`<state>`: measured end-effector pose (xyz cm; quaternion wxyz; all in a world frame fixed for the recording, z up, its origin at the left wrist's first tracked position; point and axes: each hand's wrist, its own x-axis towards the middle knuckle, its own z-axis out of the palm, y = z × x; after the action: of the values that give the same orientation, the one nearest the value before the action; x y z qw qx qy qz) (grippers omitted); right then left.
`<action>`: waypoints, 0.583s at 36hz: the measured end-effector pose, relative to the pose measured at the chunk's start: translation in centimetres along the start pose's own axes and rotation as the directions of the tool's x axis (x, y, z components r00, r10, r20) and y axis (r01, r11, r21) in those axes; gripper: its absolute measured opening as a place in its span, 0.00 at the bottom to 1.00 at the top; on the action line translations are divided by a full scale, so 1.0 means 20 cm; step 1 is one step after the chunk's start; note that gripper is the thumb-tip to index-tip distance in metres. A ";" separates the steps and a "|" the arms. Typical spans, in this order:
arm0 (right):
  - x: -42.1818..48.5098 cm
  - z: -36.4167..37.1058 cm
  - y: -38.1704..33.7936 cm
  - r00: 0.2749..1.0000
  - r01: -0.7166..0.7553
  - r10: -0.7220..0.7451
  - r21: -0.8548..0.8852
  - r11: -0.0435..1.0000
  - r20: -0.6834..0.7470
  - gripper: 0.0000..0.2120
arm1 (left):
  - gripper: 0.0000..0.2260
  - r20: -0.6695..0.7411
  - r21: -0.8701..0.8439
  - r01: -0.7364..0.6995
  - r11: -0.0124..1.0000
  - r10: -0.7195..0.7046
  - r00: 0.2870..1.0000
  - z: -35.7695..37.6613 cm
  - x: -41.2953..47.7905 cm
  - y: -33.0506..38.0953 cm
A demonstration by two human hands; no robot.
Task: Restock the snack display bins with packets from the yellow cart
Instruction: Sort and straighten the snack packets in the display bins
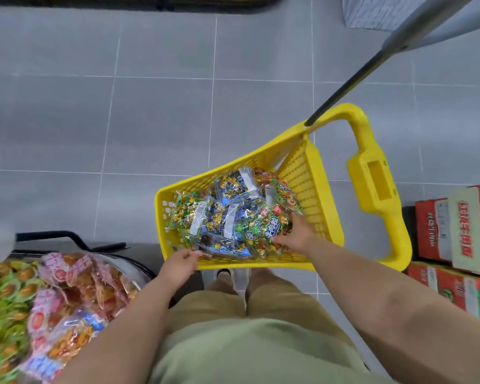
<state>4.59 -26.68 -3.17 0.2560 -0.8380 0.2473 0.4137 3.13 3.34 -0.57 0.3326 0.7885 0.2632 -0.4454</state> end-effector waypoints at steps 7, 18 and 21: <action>-0.01 0.02 -0.03 0.996 0.005 0.004 0.105 0.994 -0.087 0.42 | 0.11 0.037 -0.103 0.014 0.995 -0.010 0.999 -0.05 -0.01 0.12; -0.22 -0.02 -0.26 0.990 0.120 -0.136 0.619 0.776 -0.021 0.15 | 0.11 0.203 -0.444 -0.016 0.896 0.118 0.972 -0.04 0.01 0.34; -0.25 0.02 -0.38 0.986 0.147 -0.164 0.621 0.770 -0.030 0.20 | 0.17 0.291 -0.672 0.064 0.738 0.183 0.939 -0.05 -0.02 0.36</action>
<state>6.42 -19.70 2.31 0.5537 -0.7191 0.2963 0.2974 8.60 -0.51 2.15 0.6488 0.5345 0.3191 -0.4376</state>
